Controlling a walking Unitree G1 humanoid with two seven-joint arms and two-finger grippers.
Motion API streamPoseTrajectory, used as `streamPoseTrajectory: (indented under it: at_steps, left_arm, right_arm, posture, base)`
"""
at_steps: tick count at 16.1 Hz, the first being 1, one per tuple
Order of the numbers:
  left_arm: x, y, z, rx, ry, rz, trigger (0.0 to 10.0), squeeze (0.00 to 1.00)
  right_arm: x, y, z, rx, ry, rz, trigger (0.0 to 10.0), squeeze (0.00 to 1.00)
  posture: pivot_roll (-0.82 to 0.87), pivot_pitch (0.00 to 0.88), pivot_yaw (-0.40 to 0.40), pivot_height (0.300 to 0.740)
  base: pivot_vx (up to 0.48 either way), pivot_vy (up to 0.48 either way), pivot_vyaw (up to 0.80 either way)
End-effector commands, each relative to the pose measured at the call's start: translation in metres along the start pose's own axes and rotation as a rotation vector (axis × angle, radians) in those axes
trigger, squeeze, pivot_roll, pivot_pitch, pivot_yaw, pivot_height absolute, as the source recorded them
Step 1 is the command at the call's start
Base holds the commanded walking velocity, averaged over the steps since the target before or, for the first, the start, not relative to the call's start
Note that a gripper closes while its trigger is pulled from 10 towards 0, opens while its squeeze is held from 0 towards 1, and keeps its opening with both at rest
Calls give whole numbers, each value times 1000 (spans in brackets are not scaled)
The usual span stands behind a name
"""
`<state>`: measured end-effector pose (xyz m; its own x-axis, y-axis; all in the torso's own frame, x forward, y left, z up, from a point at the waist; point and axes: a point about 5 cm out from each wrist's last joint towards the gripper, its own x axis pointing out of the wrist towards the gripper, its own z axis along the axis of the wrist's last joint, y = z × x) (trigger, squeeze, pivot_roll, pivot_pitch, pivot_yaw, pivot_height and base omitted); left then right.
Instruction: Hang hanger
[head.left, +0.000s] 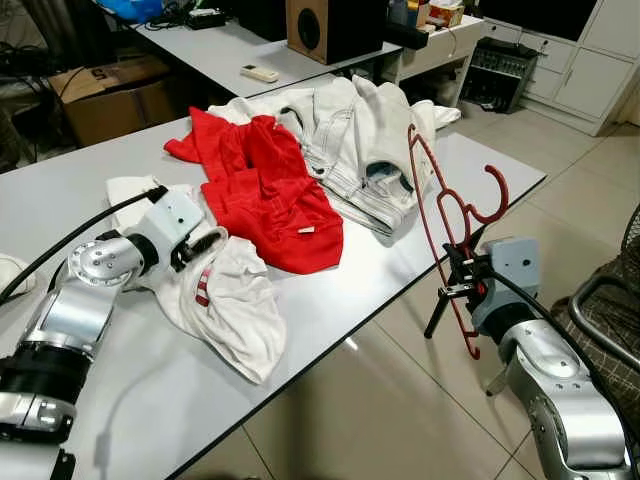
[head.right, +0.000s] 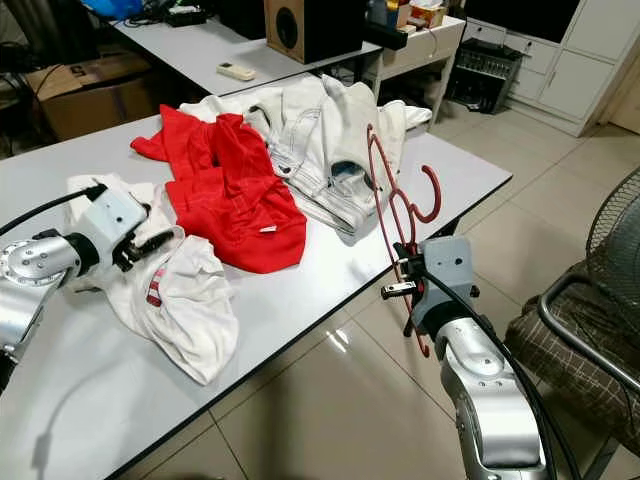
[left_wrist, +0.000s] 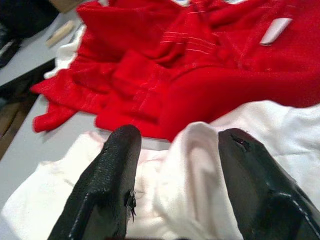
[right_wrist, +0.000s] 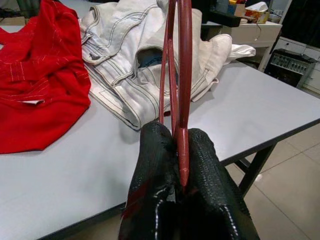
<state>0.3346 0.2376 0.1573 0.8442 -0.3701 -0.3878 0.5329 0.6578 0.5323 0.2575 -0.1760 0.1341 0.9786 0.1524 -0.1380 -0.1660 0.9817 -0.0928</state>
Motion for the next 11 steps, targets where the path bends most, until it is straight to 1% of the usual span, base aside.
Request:
streamPoseTrajectory:
  at_steps: [1, 2, 3, 4, 5, 6, 9, 11]
  left_arm:
    - [1, 5, 7, 39, -12, -28, 10000, 0]
    - [3, 7, 6, 74, 9, -43, 10000, 0]
    - [8, 11, 3, 112, 51, -22, 10000, 0]
    - [9, 14, 0, 115, 73, -19, 7255, 0]
    - [10, 14, -1, 115, 77, -22, 7255, 0]
    - [9, 16, -5, 125, 102, -28, 0, 0]
    - [9, 17, -10, 125, 116, -57, 0, 0]
    - [10, 15, -14, 121, 132, -83, 0, 0]
  right_arm:
    - [-3, -3, 0, -5, -2, -9, 10000, 0]
    - [-3, -4, 0, -6, -1, -10, 10000, 0]
    - [-4, -4, 0, -6, -2, -12, 10000, 0]
    - [-4, -3, 0, -7, -3, -12, 10000, 0]
    - [-4, -3, 1, -7, -3, -12, 10000, 0]
    - [-4, -2, 0, -7, -2, -13, 10000, 0]
    - [-3, -2, 1, -9, -6, -13, 10000, 0]
    - [-2, -1, 1, -12, -7, -9, 10000, 0]
  posture:
    - [-169, 0, 1, 740]
    - [-169, 0, 1, 740]
    - [-188, 0, 23, 740]
    - [-190, 0, 24, 740]
    - [-190, 0, 24, 740]
    - [-188, 0, 25, 740]
    - [-191, 0, 21, 740]
    - [-191, 0, 20, 740]
  base:
    - [0, 0, 0]
    - [0, 0, 0]
    - [0, 0, 0]
    - [0, 0, 0]
    - [0, 0, 0]
    - [0, 0, 0]
    - [0, 0, 0]
    - [0, 0, 0]
